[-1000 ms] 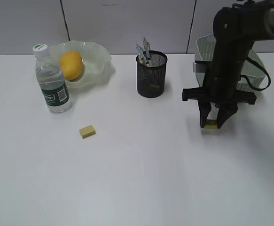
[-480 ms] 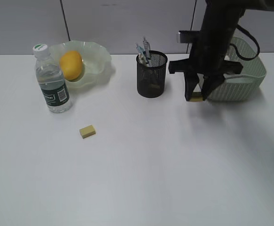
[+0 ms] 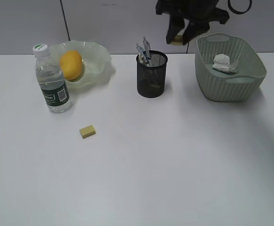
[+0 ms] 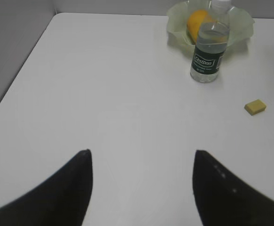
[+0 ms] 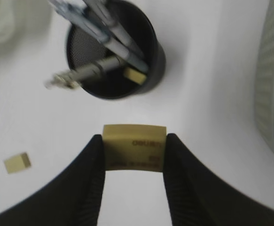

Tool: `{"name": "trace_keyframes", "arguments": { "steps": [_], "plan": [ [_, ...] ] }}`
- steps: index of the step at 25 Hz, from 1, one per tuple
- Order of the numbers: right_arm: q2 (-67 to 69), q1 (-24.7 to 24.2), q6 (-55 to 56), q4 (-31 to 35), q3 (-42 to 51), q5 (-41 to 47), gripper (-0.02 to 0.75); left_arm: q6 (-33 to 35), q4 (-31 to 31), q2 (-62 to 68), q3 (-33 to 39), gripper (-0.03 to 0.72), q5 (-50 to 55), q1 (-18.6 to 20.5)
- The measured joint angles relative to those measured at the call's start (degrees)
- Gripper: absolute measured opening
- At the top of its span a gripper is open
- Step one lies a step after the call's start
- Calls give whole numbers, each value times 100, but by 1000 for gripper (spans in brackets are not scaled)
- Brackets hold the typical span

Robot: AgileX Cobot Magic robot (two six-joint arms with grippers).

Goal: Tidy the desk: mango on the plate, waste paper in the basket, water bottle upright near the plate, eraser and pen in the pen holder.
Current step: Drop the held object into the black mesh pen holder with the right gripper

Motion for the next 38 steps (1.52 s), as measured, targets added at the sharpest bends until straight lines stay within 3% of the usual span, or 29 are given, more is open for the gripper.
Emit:
{"name": "trace_keyframes", "arguments": {
  "steps": [6, 12, 33, 36, 38],
  "plan": [
    [36, 0, -356, 490, -154, -1089, 310, 0, 0, 0, 0, 502, 0, 0],
    [435, 0, -639, 572, -161, -1578, 310, 0, 0, 0, 0, 487, 0, 0],
    [971, 11, -806, 594, -179, -2244, 311, 0, 0, 0, 0, 481, 0, 0],
    [982, 11, -811, 617, -181, -2260, 340, 0, 0, 0, 0, 481, 0, 0],
    [989, 11, -811, 644, -181, -2260, 410, 0, 0, 0, 0, 481, 0, 0]
  ]
}}
